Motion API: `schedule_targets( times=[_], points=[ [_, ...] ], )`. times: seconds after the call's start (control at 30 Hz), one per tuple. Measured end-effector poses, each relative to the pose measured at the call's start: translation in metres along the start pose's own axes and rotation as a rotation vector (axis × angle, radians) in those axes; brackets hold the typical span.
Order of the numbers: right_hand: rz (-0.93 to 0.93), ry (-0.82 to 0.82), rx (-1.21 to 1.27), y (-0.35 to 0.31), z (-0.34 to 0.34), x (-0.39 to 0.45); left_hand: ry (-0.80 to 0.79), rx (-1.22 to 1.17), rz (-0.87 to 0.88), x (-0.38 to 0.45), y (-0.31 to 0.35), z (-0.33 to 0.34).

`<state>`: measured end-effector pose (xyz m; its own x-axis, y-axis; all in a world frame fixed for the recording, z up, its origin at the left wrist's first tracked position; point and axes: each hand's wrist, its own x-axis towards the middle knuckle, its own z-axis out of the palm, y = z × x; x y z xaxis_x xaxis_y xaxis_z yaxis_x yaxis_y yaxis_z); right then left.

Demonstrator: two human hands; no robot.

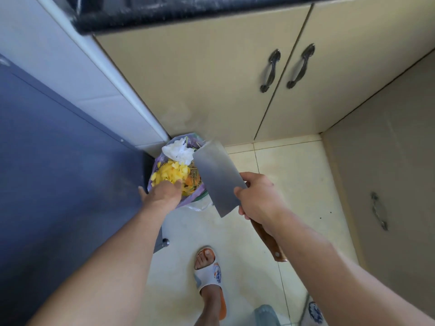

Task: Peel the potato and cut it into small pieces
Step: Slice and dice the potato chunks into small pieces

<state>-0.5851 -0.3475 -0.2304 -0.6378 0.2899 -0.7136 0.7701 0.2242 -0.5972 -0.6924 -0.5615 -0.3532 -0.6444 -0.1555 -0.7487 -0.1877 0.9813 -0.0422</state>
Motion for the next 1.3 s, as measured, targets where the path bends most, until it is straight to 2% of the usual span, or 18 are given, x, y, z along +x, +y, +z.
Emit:
schedule_targets(
  times=[0.07,0.17,0.37,0.43,0.53,0.63,0.7,0.8,0.93,1.03,1.17,1.3],
  points=[
    [0.018,0.02,0.012,-0.003,-0.019,-0.032,-0.005,-0.018,0.025,-0.039,0.008,-0.006],
    [0.058,0.106,0.056,-0.006,-0.064,-0.097,-0.104,0.156,0.152,-0.12,0.032,-0.022],
    [0.112,0.423,0.264,0.022,-0.163,-0.253,-0.182,-0.304,0.461,-0.277,0.119,-0.053],
    [0.127,0.565,0.36,0.043,-0.198,-0.311,-0.196,-0.359,0.585,-0.347,0.157,-0.059],
    [0.13,0.818,0.461,0.093,-0.259,-0.402,-0.241,-0.32,0.828,-0.477,0.228,-0.051],
    [0.105,1.025,0.567,0.158,-0.31,-0.482,-0.327,-0.256,1.05,-0.583,0.289,-0.014],
    [0.105,1.116,0.621,0.207,-0.337,-0.53,-0.402,-0.259,1.131,-0.642,0.318,0.026],
    [0.166,1.215,0.644,0.292,-0.367,-0.594,-0.531,-0.252,1.133,-0.712,0.34,0.099],
    [0.355,1.32,0.702,0.394,-0.38,-0.662,-0.615,-0.07,1.046,-0.763,0.347,0.192],
    [0.534,1.307,0.88,0.453,-0.371,-0.697,-0.632,0.176,1.09,-0.791,0.357,0.245],
    [0.695,1.311,1.038,0.495,-0.357,-0.718,-0.534,0.452,1.304,-0.828,0.388,0.29],
    [0.779,1.346,1.095,0.501,-0.359,-0.727,-0.497,0.43,1.363,-0.855,0.436,0.33]
  ],
)
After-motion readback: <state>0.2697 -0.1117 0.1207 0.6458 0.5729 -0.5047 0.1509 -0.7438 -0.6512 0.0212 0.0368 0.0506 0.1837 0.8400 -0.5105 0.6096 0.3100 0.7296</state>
